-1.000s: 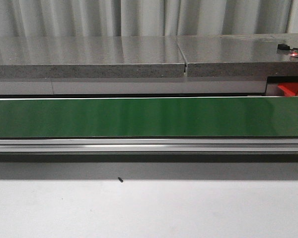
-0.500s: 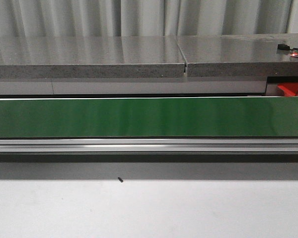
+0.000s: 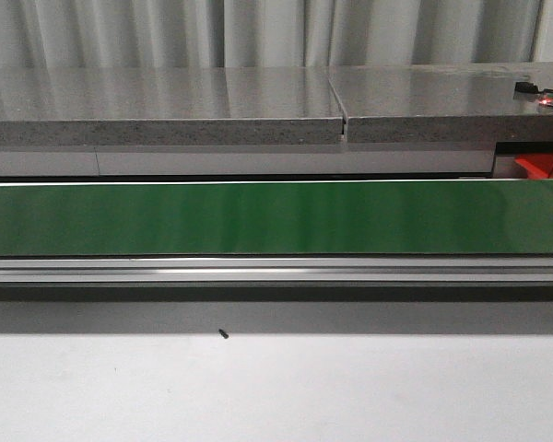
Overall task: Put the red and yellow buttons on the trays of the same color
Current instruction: 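Carry the yellow button into the yellow tray and open the right gripper, then raise the right gripper out of the yellow tray above the belt end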
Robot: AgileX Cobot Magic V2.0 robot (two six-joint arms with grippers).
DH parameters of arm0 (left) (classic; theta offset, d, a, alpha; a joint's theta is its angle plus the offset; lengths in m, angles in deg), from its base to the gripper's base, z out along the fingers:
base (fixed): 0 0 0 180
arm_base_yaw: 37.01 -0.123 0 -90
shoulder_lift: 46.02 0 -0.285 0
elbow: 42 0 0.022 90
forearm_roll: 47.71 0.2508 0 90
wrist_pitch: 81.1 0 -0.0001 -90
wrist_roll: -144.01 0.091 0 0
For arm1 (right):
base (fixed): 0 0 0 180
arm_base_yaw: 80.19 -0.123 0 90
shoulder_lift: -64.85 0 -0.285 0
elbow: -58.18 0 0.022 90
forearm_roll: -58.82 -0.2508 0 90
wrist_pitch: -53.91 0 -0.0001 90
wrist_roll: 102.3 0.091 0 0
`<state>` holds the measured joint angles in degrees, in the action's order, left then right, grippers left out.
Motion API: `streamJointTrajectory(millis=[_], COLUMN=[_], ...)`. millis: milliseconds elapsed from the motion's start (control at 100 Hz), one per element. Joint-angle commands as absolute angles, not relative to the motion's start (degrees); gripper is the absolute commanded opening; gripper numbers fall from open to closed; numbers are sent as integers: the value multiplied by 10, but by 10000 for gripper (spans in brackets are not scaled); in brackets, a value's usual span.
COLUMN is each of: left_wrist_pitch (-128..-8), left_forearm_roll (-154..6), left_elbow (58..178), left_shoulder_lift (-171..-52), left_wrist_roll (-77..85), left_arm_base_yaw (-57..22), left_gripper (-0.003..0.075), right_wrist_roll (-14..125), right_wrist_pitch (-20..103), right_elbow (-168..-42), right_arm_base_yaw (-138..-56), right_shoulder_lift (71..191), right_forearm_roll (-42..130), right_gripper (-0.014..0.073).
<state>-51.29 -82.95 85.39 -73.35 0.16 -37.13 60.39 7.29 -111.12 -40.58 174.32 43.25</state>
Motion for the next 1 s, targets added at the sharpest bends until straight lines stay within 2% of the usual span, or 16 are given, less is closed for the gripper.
streamJointTrajectory(millis=[0, 170, 250, 580, 660, 990], left_wrist_pitch=[-550, -550, -550, -550, -550, -550], left_forearm_roll=[-843, -843, -843, -843, -843, -843], left_elbow=[868, 868, 868, 868, 868, 868], left_shoulder_lift=[-738, -738, -738, -738, -738, -738], left_wrist_roll=[0, 0, 0, 0, 0, 0], left_arm_base_yaw=[-368, -368, -368, -368, -368, -368], left_gripper=[-20, -20, -20, -20, -20, -20], right_wrist_roll=[596, 597, 597, 597, 597, 603], right_wrist_pitch=[78, 76, 72, 69, 71, 95], right_elbow=[-1123, -1123, -1123, -1123, -1123, -1124], right_arm_base_yaw=[-401, -401, -401, -401, -401, -401], right_shoulder_lift=[1719, 1719, 1719, 1719, 1719, 1672], right_forearm_roll=[420, 420, 420, 420, 420, 416], right_gripper=[196, 202, 235, 542, 593, 598])
